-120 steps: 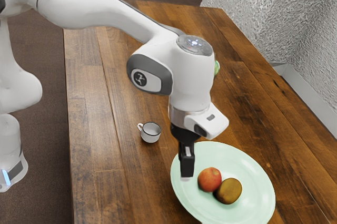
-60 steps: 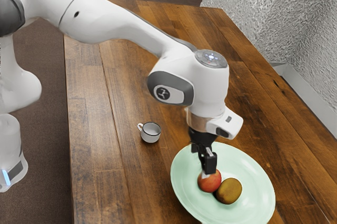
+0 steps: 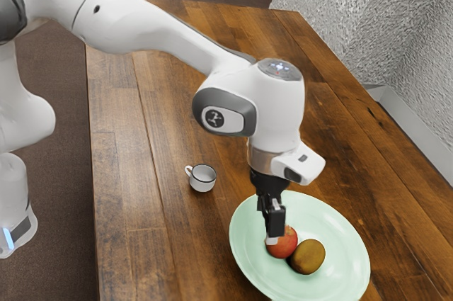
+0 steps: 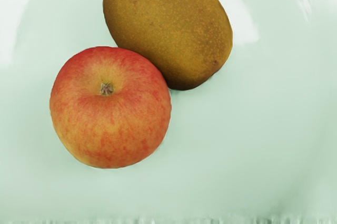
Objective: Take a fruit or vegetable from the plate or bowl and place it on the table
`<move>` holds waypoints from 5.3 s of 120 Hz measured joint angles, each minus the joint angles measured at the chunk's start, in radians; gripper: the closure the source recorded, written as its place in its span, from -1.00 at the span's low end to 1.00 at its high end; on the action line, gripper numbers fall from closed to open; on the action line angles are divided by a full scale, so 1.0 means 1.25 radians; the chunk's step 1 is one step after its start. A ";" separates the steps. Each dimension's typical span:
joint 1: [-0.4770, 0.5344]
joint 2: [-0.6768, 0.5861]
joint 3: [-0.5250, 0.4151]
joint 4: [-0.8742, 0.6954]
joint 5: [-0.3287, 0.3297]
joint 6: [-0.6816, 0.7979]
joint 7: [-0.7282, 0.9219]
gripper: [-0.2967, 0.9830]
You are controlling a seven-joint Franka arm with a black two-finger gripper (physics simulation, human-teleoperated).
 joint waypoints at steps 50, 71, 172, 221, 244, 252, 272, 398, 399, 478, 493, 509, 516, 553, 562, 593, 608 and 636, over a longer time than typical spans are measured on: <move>-0.228 0.014 0.011 0.079 0.028 -0.048 0.111 -0.54; -0.285 0.014 0.012 0.230 0.016 -0.141 0.146 -0.54; 0.159 0.042 0.036 0.219 -0.001 -0.221 0.250 -0.53; 0.420 -0.002 -0.006 0.191 0.001 -0.210 0.270 -0.54; 0.316 -0.014 0.011 0.152 0.004 -0.193 0.275 -0.54; 0.242 -0.016 0.012 0.145 0.004 -0.186 0.277 -0.54; 0.133 -0.017 0.012 0.127 0.004 -0.170 0.279 -0.53; 0.169 -0.020 -0.020 0.095 -0.008 -0.139 0.276 -0.54; 0.168 -0.020 -0.021 0.095 -0.008 -0.139 0.276 -0.54; 0.157 -0.054 -0.092 0.004 -0.008 -0.122 0.246 -0.54; 0.164 -0.046 -0.129 0.000 -0.009 -0.109 0.234 -0.54; 0.156 -0.032 -0.147 0.004 -0.015 -0.098 0.222 -0.53; 0.158 -0.028 -0.148 0.005 -0.016 -0.094 0.218 -0.53; 0.201 0.019 -0.150 0.013 -0.015 -0.075 0.205 -0.52; 0.214 0.029 -0.151 0.018 -0.016 -0.072 0.204 -0.52; 0.268 0.045 -0.225 0.034 -0.017 -0.067 0.204 -0.52; 0.255 0.070 -0.261 0.057 -0.018 -0.066 0.204 -0.52; 0.293 0.078 -0.291 0.068 -0.022 -0.067 0.206 -0.51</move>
